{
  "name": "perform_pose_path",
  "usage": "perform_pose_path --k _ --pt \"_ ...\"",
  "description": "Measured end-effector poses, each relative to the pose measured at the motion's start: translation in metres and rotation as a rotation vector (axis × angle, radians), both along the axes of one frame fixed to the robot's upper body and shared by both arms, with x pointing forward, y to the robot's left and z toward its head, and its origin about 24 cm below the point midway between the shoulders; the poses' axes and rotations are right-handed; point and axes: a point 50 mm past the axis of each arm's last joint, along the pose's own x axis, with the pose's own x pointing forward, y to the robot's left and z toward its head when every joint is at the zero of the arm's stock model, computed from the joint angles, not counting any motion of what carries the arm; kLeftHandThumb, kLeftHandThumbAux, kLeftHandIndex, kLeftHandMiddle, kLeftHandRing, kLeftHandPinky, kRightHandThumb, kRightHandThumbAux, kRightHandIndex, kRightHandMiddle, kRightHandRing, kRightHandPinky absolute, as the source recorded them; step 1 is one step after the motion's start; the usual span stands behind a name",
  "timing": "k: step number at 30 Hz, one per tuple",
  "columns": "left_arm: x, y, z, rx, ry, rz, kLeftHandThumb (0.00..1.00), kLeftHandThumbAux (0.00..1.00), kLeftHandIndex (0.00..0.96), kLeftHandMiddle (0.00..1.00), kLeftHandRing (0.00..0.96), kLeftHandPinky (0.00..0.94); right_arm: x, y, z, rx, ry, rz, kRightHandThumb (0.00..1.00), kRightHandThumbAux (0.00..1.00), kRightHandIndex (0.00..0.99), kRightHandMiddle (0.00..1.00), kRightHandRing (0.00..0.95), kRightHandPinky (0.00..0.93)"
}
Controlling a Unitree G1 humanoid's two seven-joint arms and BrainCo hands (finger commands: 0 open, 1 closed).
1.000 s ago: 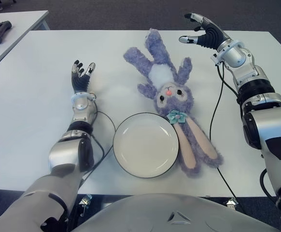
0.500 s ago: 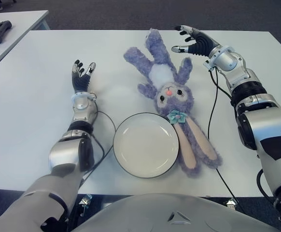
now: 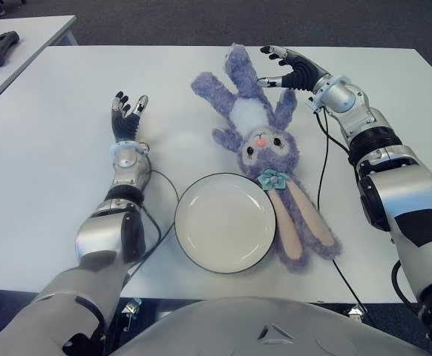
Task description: Put the doll into the plate.
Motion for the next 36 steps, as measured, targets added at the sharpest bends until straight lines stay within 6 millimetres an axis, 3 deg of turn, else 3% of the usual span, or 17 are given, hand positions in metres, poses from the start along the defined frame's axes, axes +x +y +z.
perform_pose_path --k 7,31,36 --pt "0.000 -0.001 0.000 0.000 0.000 -0.001 0.000 0.513 0.041 0.105 0.084 0.038 -0.002 0.013 -0.008 -0.067 -0.023 0.028 0.189 0.493 0.000 0.080 0.127 0.215" --pt "0.002 -0.004 0.001 0.005 0.000 -0.014 0.000 0.516 0.055 0.112 0.091 0.055 -0.004 0.021 -0.015 -0.141 -0.088 0.026 0.295 0.469 0.000 0.046 0.097 0.170" --pt "0.002 -0.005 0.001 0.010 0.001 -0.018 0.000 0.523 0.052 0.110 0.090 0.049 -0.004 0.021 -0.016 -0.141 -0.079 0.026 0.328 0.484 0.000 0.048 0.102 0.201"
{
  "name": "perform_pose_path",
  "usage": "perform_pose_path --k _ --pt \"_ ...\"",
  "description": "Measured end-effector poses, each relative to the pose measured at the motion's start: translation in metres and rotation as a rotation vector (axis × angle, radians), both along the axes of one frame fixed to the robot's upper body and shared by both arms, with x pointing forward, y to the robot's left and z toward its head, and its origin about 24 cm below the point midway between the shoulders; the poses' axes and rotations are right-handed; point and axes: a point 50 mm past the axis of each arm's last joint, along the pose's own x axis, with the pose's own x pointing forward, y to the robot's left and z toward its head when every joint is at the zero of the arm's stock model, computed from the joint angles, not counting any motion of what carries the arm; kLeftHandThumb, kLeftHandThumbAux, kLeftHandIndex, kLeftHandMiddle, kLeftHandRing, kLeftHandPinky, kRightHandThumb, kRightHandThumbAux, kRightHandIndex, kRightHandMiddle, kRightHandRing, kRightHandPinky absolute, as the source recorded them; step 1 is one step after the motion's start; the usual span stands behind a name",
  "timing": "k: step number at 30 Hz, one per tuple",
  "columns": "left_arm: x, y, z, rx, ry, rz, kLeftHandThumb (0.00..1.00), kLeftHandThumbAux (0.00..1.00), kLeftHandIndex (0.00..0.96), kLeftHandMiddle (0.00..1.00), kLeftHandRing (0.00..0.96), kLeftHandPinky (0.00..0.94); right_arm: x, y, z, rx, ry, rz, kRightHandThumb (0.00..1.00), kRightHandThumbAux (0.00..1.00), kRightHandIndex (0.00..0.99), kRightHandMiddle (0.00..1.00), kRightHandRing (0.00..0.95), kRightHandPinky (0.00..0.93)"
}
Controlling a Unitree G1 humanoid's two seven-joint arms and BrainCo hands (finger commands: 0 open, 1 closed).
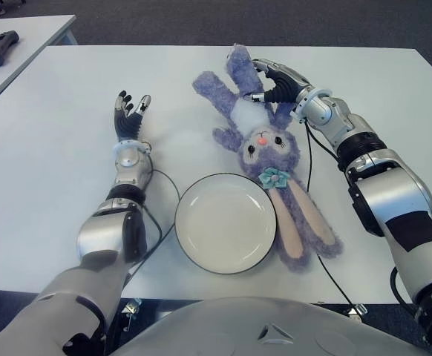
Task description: Put the doll into the plate.
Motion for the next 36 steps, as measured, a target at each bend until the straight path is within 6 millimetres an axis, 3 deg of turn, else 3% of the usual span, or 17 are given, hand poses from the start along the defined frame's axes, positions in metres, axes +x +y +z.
perform_pose_path --k 9,11,15,18,19,21,24,25,26,36 --pt "0.000 -0.001 0.000 0.004 0.001 -0.004 0.000 0.523 0.048 0.105 0.085 0.045 0.000 0.002 -0.001 0.004 0.017 0.010 0.349 0.492 0.000 0.070 0.121 0.213" --pt "0.000 -0.001 0.000 0.005 0.001 -0.005 0.000 0.518 0.045 0.103 0.085 0.046 0.000 0.003 -0.001 0.004 0.017 0.011 0.349 0.495 0.000 0.093 0.147 0.252" --pt "0.000 -0.001 0.000 0.010 0.002 -0.004 0.000 0.515 0.049 0.108 0.088 0.050 0.000 0.003 -0.001 0.009 0.007 0.004 0.334 0.502 0.061 0.229 0.320 0.431" --pt "0.000 -0.002 0.000 0.013 0.002 -0.004 0.000 0.515 0.051 0.110 0.089 0.050 0.000 0.004 -0.003 0.015 0.001 -0.010 0.338 0.506 0.094 0.275 0.372 0.473" --pt "0.000 -0.002 0.000 0.013 0.002 -0.005 0.000 0.518 0.054 0.112 0.090 0.049 0.001 0.004 -0.004 0.017 0.001 -0.016 0.367 0.523 0.176 0.320 0.401 0.489" --pt "0.000 -0.002 0.000 0.013 0.003 -0.006 0.000 0.517 0.052 0.110 0.089 0.044 0.001 0.004 -0.004 0.022 0.000 -0.024 0.417 0.554 0.243 0.373 0.437 0.517" --pt "0.001 -0.003 0.000 0.014 0.003 -0.007 0.000 0.516 0.050 0.108 0.087 0.040 0.001 0.005 -0.005 0.030 -0.001 -0.029 0.453 0.575 0.276 0.404 0.458 0.534" --pt "0.001 -0.003 0.000 0.014 0.003 -0.007 0.000 0.516 0.046 0.105 0.085 0.038 0.001 0.005 -0.005 0.033 -0.002 -0.029 0.631 0.679 0.378 0.436 0.481 0.543" --pt "0.001 -0.003 0.000 0.014 0.003 -0.007 0.000 0.516 0.045 0.105 0.084 0.038 0.001 0.006 -0.005 0.037 -0.002 -0.029 0.676 0.705 0.404 0.444 0.487 0.545" --pt "0.001 -0.003 0.000 0.017 0.004 -0.004 0.000 0.518 0.043 0.102 0.080 0.034 0.000 0.017 -0.005 0.071 -0.005 0.006 0.697 0.714 0.415 0.458 0.489 0.508"
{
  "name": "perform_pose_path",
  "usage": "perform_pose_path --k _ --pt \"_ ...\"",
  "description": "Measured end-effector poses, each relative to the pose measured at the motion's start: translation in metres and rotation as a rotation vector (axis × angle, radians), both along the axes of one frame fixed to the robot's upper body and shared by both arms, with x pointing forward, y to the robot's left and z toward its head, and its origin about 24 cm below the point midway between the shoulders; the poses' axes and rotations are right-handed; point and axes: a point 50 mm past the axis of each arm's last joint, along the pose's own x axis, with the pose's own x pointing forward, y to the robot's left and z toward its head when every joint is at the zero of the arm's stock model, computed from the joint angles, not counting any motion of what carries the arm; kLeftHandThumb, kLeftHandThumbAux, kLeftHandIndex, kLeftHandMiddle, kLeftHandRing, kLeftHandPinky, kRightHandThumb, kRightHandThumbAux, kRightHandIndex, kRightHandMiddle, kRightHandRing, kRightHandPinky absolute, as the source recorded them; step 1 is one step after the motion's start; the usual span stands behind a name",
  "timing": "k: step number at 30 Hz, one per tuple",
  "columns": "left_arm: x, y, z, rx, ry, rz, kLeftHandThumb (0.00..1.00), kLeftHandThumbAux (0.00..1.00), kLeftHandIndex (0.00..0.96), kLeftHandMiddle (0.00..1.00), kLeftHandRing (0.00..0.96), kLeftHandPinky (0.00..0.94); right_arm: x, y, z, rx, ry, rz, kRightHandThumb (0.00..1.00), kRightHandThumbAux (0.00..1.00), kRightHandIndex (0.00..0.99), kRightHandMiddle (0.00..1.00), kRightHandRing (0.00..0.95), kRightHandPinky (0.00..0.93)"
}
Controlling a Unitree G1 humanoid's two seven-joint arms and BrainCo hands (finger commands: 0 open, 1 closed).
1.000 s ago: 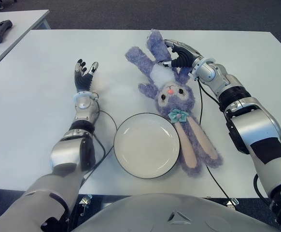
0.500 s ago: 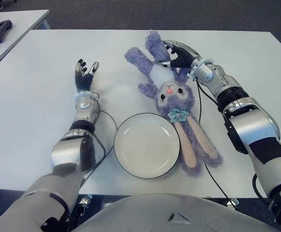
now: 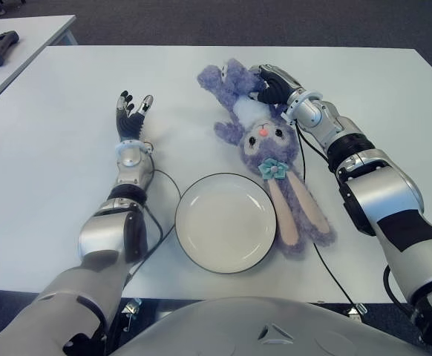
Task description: Put the doll into the plate.
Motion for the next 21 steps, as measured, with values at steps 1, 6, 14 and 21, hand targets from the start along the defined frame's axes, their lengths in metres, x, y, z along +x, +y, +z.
perform_pose_path --k 1,6,14,21 --pt "0.000 0.000 0.000 0.000 0.000 0.000 0.000 0.518 0.045 0.103 0.079 0.037 0.000 0.001 0.000 0.004 0.000 0.003 0.697 0.715 0.415 0.456 0.488 0.508" --pt "0.000 0.000 0.000 0.000 0.000 0.000 0.000 0.517 0.041 0.103 0.079 0.040 -0.001 0.005 0.000 0.020 0.001 0.012 0.696 0.715 0.414 0.448 0.484 0.502" --pt "0.000 0.000 0.000 -0.001 0.000 0.000 0.000 0.523 0.042 0.101 0.080 0.042 -0.001 0.010 -0.002 0.033 0.013 0.012 0.694 0.714 0.422 0.514 0.568 0.652" --pt "0.000 0.000 0.000 -0.001 0.000 0.000 0.000 0.520 0.042 0.104 0.083 0.051 -0.001 0.012 -0.005 0.047 0.016 -0.004 0.698 0.713 0.433 0.702 0.733 0.812"
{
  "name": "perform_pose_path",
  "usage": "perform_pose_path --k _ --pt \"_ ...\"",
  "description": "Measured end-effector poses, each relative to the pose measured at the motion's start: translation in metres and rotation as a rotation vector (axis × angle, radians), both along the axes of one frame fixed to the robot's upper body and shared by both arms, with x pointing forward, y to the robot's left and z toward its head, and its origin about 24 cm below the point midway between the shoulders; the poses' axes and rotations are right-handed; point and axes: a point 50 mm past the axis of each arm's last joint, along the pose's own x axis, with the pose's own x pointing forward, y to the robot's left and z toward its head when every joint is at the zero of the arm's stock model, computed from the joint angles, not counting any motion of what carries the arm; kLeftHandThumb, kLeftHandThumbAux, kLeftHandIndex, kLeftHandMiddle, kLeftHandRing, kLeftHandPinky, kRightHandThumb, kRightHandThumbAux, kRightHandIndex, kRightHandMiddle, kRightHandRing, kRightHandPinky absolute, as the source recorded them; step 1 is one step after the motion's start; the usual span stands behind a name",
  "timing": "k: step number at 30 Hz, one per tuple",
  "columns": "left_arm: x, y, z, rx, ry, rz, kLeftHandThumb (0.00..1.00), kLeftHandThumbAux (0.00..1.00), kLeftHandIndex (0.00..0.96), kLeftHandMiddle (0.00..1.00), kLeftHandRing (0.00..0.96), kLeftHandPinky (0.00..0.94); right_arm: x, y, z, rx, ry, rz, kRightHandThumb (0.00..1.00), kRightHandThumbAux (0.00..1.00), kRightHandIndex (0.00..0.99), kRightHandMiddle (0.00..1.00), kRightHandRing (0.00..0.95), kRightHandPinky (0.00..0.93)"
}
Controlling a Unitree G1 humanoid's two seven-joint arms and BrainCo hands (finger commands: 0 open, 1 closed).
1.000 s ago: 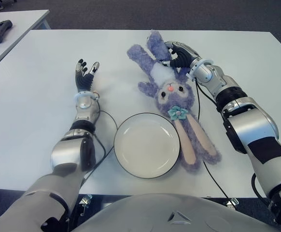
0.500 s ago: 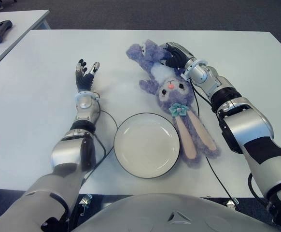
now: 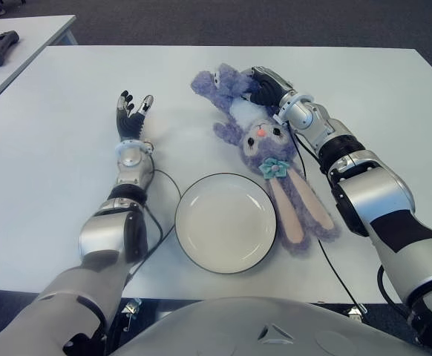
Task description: Put the doll into the plate.
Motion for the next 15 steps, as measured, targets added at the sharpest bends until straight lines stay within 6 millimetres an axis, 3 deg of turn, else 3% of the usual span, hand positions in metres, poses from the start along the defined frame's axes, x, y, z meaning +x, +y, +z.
perform_pose_path --k 15 --pt "0.0001 -0.0002 0.0001 0.000 0.000 -0.001 0.000 0.518 0.038 0.096 0.079 0.045 0.0037 -0.0056 0.0006 0.061 0.019 -0.080 0.704 0.712 0.440 0.820 0.821 0.842"
